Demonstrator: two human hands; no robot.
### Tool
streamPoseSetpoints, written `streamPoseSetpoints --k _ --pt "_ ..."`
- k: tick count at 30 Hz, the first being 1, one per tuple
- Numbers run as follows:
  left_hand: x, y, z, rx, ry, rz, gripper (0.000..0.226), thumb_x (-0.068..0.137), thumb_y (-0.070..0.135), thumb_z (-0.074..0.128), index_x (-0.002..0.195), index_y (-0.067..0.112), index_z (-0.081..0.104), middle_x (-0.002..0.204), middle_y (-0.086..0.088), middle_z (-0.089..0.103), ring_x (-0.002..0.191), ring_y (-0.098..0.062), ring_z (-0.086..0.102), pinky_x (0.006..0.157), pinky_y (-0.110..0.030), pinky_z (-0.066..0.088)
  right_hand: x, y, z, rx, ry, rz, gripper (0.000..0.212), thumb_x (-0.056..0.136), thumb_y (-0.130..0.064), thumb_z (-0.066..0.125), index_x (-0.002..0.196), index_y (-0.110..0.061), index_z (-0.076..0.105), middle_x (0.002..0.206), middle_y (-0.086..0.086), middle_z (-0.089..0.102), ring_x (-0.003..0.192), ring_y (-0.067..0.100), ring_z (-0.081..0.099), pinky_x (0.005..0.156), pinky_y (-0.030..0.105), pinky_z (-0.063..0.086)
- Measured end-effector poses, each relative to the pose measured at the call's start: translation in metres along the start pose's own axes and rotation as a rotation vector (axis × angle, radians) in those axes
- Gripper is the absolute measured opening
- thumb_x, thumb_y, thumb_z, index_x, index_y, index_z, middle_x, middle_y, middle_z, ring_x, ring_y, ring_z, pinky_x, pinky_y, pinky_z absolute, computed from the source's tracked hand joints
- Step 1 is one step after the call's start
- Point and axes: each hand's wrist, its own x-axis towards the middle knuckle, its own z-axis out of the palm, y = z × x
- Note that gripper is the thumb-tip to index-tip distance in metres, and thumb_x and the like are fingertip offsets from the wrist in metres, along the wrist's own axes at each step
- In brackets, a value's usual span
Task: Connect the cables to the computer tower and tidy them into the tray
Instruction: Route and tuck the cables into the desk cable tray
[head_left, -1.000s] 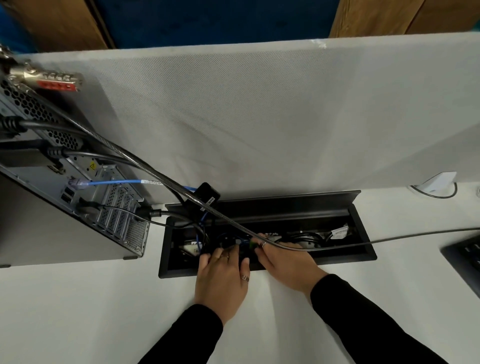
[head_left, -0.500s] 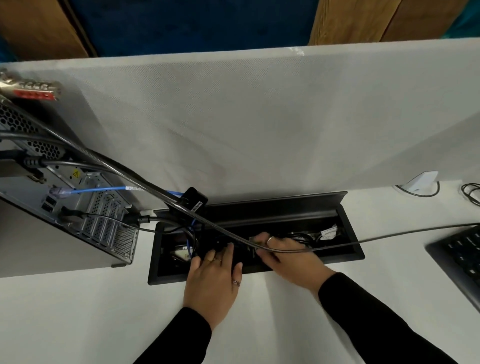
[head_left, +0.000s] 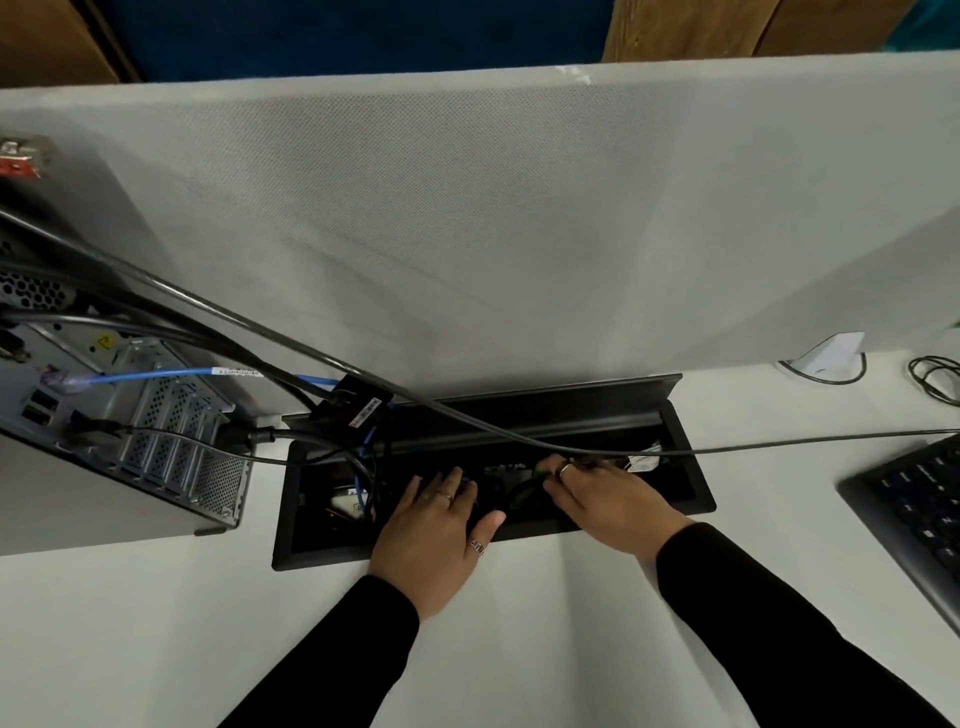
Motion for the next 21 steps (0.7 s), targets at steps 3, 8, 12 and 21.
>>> streamPoseSetpoints --k 3,8,12,21 --pt "0.002 -0.002 -0.004 -0.051 -0.038 -0.014 0.078 0.085 0.068 0.0 0.138 0.027 0.04 0.156 0.0 0.022 0.141 -0.02 0.024 0.116 -0.031 0.015 0.004 -0.003 -0.004 0.021 -0.079 0.024 0.034 0.099 -0.034 0.028 0.128 -0.019 0.04 0.107 0.011 0.066 0.097 0.03 0.062 0.085 0.041 0.049" --pt "0.006 -0.004 -0.013 -0.131 -0.222 0.018 0.053 0.095 0.055 0.022 0.116 0.023 0.058 0.157 0.002 0.019 0.142 -0.021 0.022 0.11 -0.033 0.026 0.014 -0.008 -0.013 0.064 -0.276 0.079 0.033 0.099 -0.031 0.03 0.119 -0.012 0.048 0.108 0.017 0.062 0.099 0.033 0.058 0.086 0.04 0.045" --pt "0.013 -0.007 -0.019 -0.271 -0.332 -0.016 0.054 0.095 0.055 0.026 0.104 0.022 0.068 0.155 0.008 0.019 0.141 -0.022 0.018 0.112 -0.035 0.019 0.017 -0.015 -0.015 0.103 -0.305 0.075 0.031 0.098 -0.029 0.032 0.118 -0.012 0.049 0.106 0.015 0.063 0.096 0.034 0.059 0.083 0.04 0.047" --pt "0.021 0.001 -0.031 -0.322 -0.479 -0.102 0.053 0.094 0.057 0.023 0.143 0.036 0.023 0.155 0.005 0.017 0.143 -0.024 0.011 0.113 -0.038 0.018 0.017 -0.028 -0.012 0.35 -0.232 0.04 0.004 0.096 -0.032 0.039 0.096 -0.035 0.04 0.076 0.005 0.061 0.069 0.021 0.057 0.066 0.036 0.046"
